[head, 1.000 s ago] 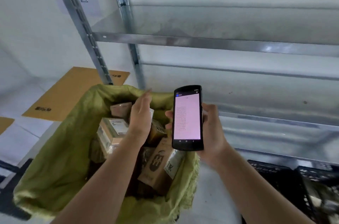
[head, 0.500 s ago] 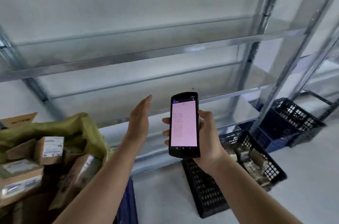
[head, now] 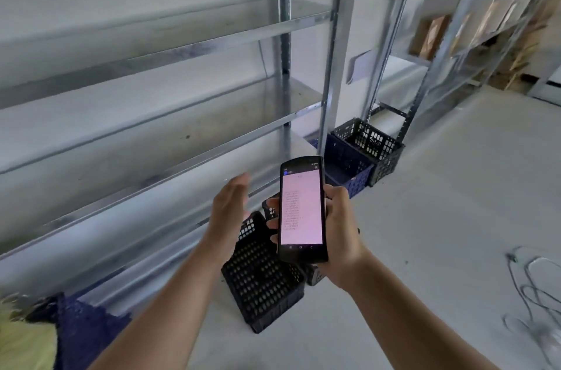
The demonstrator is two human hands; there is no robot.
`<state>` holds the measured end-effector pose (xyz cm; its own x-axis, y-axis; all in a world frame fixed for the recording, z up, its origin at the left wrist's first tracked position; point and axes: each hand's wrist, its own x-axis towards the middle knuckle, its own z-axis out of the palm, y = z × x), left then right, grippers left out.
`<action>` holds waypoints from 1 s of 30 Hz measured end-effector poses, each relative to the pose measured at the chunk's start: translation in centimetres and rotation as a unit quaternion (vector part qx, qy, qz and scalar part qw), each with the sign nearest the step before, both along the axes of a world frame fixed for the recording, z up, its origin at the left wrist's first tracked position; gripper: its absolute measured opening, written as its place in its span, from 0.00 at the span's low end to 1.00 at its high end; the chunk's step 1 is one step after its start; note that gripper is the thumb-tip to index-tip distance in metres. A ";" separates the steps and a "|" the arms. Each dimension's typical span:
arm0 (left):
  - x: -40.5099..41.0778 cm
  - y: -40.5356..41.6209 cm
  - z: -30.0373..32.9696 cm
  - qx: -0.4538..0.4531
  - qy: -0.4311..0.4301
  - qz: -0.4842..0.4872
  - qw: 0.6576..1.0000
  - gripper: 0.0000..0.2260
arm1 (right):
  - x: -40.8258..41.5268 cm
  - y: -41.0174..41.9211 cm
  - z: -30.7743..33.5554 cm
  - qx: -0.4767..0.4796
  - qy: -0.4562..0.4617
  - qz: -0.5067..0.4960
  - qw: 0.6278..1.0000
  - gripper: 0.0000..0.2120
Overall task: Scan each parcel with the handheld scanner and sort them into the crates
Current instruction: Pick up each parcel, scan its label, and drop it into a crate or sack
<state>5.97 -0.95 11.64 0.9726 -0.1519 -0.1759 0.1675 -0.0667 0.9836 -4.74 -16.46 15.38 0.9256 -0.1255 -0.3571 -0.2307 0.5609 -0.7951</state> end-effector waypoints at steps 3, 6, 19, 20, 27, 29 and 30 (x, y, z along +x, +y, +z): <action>1.8 -4.8 -1.4 0.004 0.015 -0.024 1.000 0.08 | 1.4 -4.3 -2.0 0.004 0.015 -0.026 1.000 0.32; 4.0 -9.0 -3.3 0.004 0.028 -0.047 0.998 0.08 | 3.8 -8.1 -4.1 -0.019 0.031 -0.034 0.999 0.32; 20.8 -22.0 -15.6 0.024 0.212 -0.033 0.977 0.13 | 21.6 -22.7 -13.5 -0.027 0.135 -0.041 0.990 0.34; 21.8 -22.6 -16.3 0.028 0.220 -0.031 0.975 0.13 | 22.7 -23.8 -14.0 -0.028 0.141 -0.039 0.989 0.33; 26.9 -27.3 -23.6 0.048 0.277 0.001 0.960 0.14 | 30.5 -29.7 -20.2 -0.009 0.172 0.013 0.985 0.32; 28.0 -29.0 -26.4 0.056 0.289 0.019 0.956 0.15 | 32.5 -31.3 -23.3 -0.011 0.191 0.038 0.981 0.34; 28.5 -29.9 -27.9 0.061 0.296 0.029 0.953 0.15 | 33.3 -32.2 -25.0 -0.008 0.201 0.050 0.978 0.34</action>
